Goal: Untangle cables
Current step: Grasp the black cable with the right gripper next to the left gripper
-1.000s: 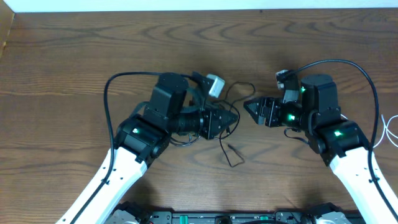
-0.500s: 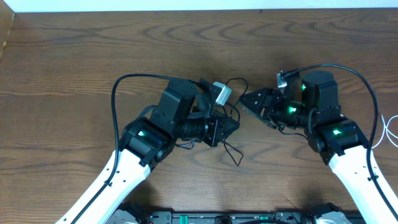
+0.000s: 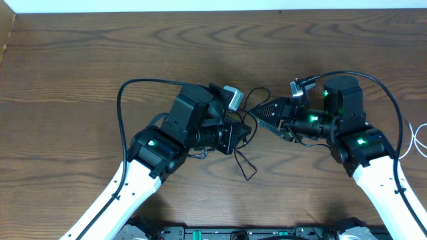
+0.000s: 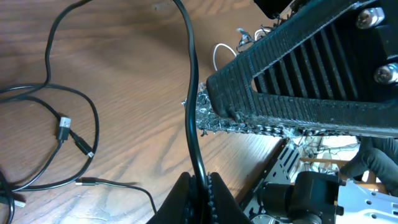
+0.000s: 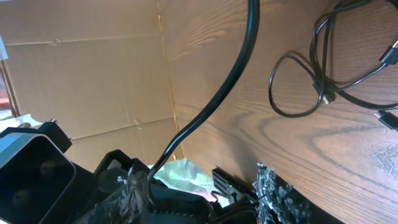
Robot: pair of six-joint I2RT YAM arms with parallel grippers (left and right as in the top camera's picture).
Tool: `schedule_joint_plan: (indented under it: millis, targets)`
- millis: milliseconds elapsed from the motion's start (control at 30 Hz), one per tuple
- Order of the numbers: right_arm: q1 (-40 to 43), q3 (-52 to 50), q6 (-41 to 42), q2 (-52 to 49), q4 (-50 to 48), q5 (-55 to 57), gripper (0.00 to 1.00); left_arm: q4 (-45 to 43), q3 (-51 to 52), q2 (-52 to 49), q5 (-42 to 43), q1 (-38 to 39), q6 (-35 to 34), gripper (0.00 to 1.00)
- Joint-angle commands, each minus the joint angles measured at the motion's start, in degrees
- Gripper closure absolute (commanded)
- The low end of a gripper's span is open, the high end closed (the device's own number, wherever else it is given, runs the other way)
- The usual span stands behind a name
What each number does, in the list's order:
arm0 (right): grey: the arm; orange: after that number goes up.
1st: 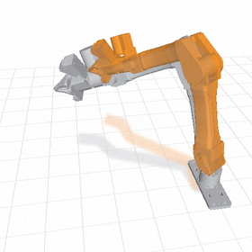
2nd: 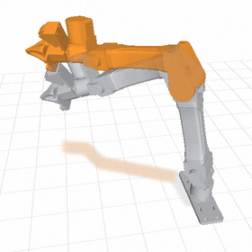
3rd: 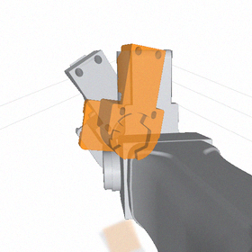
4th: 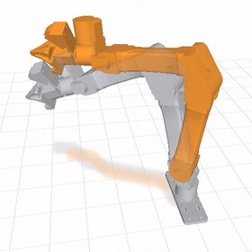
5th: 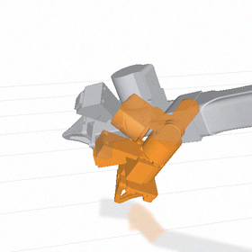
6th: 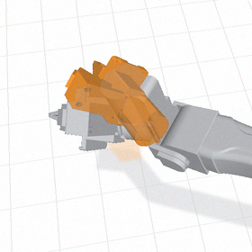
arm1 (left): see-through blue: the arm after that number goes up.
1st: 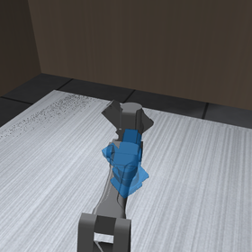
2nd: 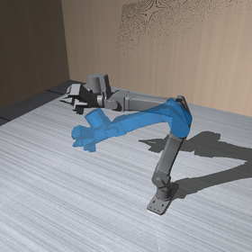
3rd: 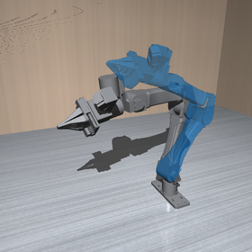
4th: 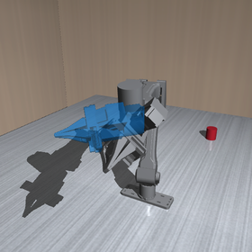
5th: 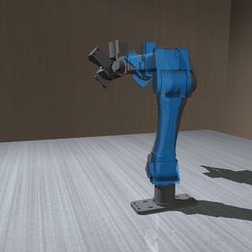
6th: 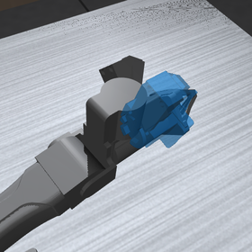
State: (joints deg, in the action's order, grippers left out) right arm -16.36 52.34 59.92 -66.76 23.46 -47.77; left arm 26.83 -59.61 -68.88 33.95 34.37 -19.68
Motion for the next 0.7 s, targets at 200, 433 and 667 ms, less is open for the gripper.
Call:
schedule_joint_plan:
  millis: [200,433,667]
  targets:
    - [-0.2,0.4,0.5,0.0,-0.1,4.5,0.49,-0.2,-0.5,0.4,1.0,4.7,-0.7,0.92]
    - [-0.2,0.4,0.5,0.0,0.0,7.4,0.75,-0.5,-0.5,0.4,0.4,8.0,-0.7,0.92]
    - [-0.2,0.4,-5.5,0.0,1.2,10.0,0.99,0.0,-0.5,0.4,-1.7,8.0,-0.7,0.69]
